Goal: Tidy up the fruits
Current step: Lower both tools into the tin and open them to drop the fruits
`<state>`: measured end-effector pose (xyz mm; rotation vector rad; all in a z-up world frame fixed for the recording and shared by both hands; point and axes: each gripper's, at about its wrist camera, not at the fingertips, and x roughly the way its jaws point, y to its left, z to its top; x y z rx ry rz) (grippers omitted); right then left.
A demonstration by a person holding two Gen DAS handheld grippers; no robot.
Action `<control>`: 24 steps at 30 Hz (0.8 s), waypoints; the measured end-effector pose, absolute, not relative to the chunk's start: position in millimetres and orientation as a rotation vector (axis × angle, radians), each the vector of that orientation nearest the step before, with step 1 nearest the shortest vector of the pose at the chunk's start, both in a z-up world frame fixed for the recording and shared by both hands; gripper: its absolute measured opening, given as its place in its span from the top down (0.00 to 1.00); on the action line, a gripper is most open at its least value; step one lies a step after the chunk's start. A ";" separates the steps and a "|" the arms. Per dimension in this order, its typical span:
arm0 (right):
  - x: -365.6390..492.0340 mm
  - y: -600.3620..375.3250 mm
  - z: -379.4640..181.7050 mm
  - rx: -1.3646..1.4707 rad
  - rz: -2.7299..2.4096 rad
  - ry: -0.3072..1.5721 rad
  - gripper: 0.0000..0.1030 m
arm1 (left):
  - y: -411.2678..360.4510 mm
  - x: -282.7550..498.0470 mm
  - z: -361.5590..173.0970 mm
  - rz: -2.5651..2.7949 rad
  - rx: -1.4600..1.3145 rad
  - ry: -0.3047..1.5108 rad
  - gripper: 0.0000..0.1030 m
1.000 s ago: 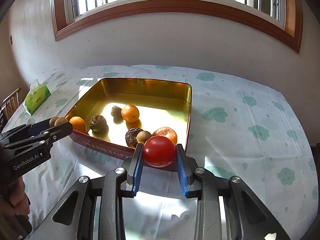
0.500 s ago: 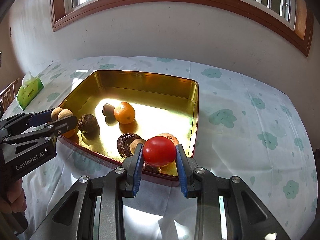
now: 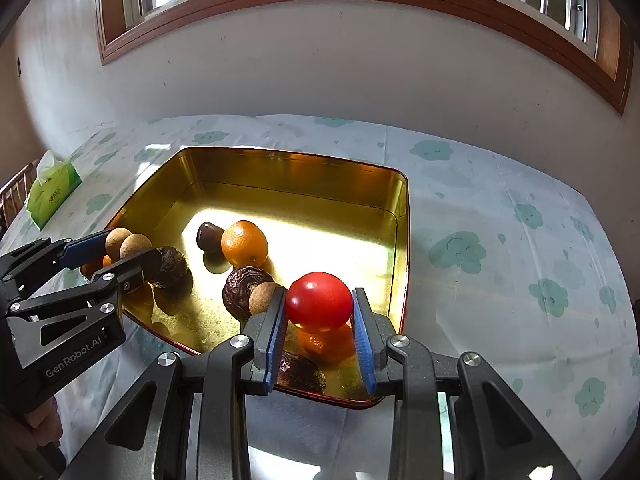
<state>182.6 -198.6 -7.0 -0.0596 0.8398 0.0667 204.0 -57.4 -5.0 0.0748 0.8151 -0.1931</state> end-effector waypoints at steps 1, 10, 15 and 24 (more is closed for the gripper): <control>183.6 -198.1 -8.0 -0.059 0.069 0.842 0.72 | -58.3 204.7 -5.4 -0.193 0.079 0.814 0.53; 191.2 -195.3 -11.6 -0.065 0.072 0.846 0.72 | -63.0 210.6 -10.3 -0.190 0.102 0.807 0.53; 193.1 -196.3 -12.0 -0.062 0.071 0.848 0.72 | -63.4 209.8 -11.3 -0.196 0.108 0.802 0.52; 191.8 -197.9 -11.7 -0.049 0.074 0.842 0.71 | -64.2 208.8 -11.2 -0.203 0.097 0.801 0.52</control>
